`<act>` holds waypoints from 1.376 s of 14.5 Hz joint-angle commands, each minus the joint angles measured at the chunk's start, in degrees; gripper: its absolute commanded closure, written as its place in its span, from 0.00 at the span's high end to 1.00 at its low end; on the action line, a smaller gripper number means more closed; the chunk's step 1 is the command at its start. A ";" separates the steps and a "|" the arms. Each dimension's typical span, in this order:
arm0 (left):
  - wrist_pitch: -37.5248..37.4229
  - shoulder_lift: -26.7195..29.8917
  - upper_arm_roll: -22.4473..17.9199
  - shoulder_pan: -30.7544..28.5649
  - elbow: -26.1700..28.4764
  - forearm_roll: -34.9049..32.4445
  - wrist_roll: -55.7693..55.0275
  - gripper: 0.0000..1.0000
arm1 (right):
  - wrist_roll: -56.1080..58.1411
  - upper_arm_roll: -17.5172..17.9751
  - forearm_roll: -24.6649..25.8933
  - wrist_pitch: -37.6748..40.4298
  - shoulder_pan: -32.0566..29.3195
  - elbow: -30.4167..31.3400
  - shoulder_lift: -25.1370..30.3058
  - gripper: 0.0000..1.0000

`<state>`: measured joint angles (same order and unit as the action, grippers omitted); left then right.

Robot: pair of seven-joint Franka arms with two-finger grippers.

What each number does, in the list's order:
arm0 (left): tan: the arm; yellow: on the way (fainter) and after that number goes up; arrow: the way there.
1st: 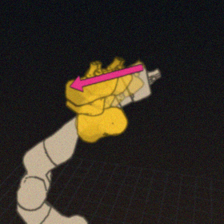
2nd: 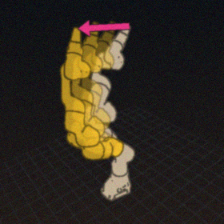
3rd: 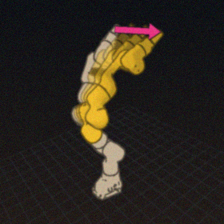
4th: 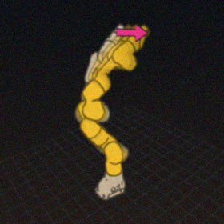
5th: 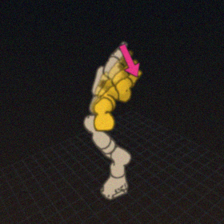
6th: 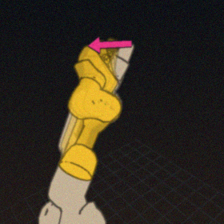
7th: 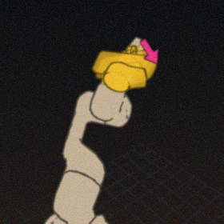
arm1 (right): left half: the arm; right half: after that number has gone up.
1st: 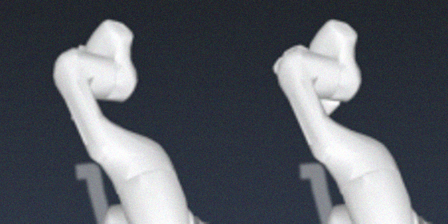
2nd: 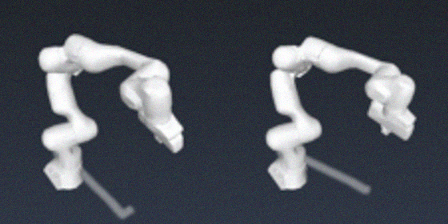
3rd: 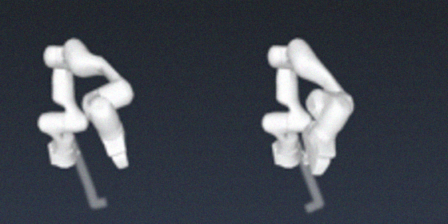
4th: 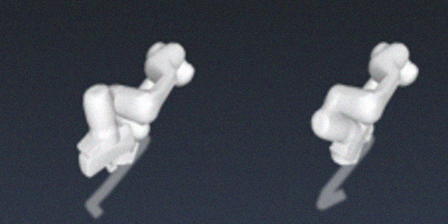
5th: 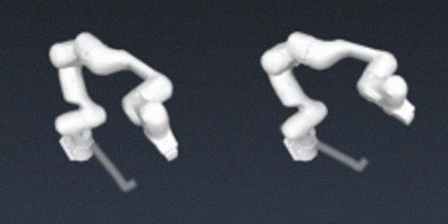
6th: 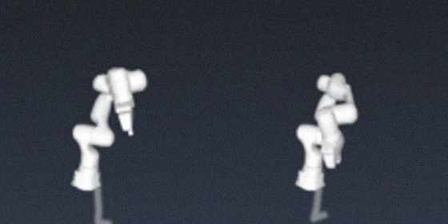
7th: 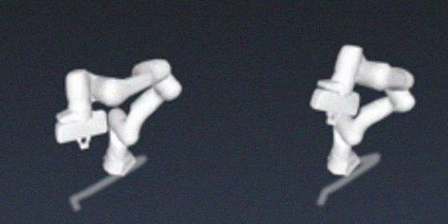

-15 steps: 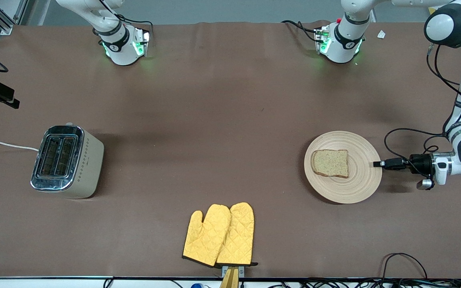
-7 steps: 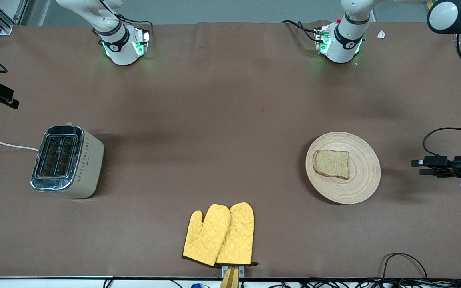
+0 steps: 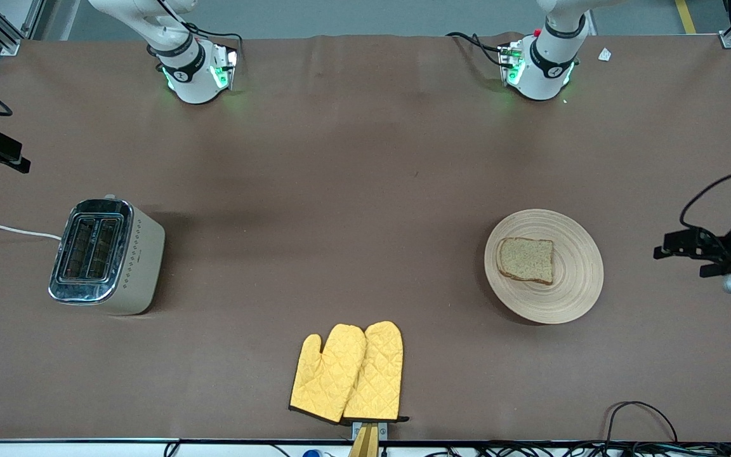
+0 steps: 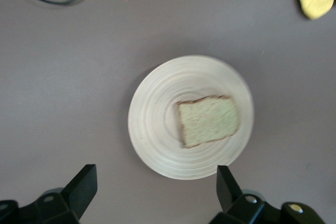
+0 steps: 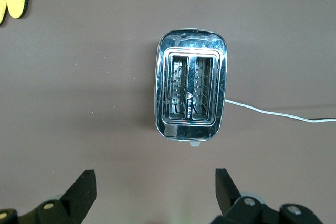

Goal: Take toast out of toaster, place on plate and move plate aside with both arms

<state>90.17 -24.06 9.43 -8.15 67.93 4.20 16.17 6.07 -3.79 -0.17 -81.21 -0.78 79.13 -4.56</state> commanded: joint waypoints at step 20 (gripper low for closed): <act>-4.22 19.49 -13.08 16.64 11.78 -2.18 -12.13 1.00 | 0.52 0.01 -0.70 -0.62 -0.54 1.20 1.04 1.00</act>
<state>85.31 -5.96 2.53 2.82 78.33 3.02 3.30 6.07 -3.80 -0.21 -81.25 -0.78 79.15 -4.56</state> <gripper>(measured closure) 0.000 0.000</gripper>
